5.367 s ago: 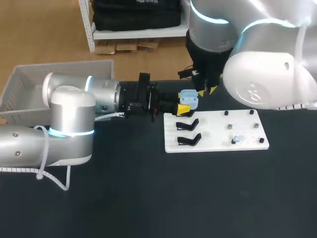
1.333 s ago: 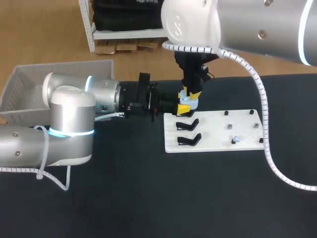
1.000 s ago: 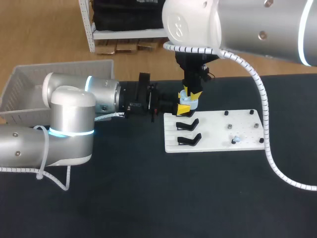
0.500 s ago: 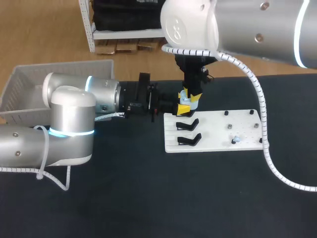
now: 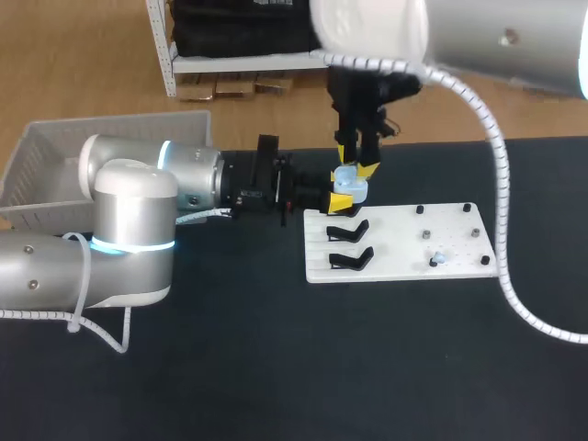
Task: Pick up each earbud case from the left stands, insert the matching earbuds, close the lid, and place the case in the box.
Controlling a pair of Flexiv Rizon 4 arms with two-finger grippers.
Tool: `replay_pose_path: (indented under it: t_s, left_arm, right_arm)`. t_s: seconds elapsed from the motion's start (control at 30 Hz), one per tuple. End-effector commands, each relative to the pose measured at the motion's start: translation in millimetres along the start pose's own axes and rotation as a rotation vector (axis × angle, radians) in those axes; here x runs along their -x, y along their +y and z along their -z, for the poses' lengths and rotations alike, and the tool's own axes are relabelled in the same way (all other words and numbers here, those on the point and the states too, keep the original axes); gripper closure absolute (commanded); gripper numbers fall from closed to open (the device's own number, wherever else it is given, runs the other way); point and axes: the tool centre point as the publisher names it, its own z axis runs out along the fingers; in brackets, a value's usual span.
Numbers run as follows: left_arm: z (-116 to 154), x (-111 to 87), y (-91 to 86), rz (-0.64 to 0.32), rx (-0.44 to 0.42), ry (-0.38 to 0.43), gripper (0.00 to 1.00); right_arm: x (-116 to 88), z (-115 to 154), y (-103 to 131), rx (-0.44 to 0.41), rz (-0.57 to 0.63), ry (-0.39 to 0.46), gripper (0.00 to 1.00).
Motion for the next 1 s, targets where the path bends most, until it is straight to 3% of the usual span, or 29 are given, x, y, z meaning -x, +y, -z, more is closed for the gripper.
replay_pose_path:
  t_s: [0.03,0.23,0.33,0.5,0.6,0.67,0.7,0.73,0.77,1.0]
  left_arm:
    - [0,-0.6,-1.8,-0.003,0.007,-0.002,1.0]
    - [0,-0.6,-1.8,-0.003,0.007,-0.002,1.0]
    - [0,-0.6,-1.8,-0.003,0.007,-0.002,1.0]
    - [0,-0.6,-1.8,-0.003,0.007,-0.002,1.0]
    - [0,-0.6,-1.8,-0.003,0.007,-0.002,1.0]
    - [0,-0.6,-1.8,-0.003,0.007,-0.002,1.0]
    - [0,-0.6,-1.8,-0.003,0.007,-0.002,1.0]
    - [0,-0.6,-1.8,-0.003,0.007,-0.002,1.0]
    - [0,-0.6,-1.8,-0.003,0.007,-0.002,1.0]
    - [0,-0.6,-1.8,-0.003,0.007,-0.002,1.0]
  right_arm:
    - [12,10,-46,0.145,0.067,0.03,0.56]
    - [23,11,-70,0.235,0.259,-0.026,0.55]
    - [25,7,-81,0.245,0.343,-0.102,0.56]
    - [27,2,-98,0.259,0.462,-0.16,0.79]
    - [29,-2,-106,0.248,0.51,-0.164,0.78]
    - [33,-5,-111,0.25,0.529,-0.158,0.55]
    - [35,-6,-113,0.247,0.534,-0.152,0.36]
    - [38,-8,-115,0.241,0.536,-0.148,0.09]
    - [40,-10,-117,0.242,0.543,-0.138,0.0]
    - [52,-13,-129,0.26,0.587,-0.109,0.0]
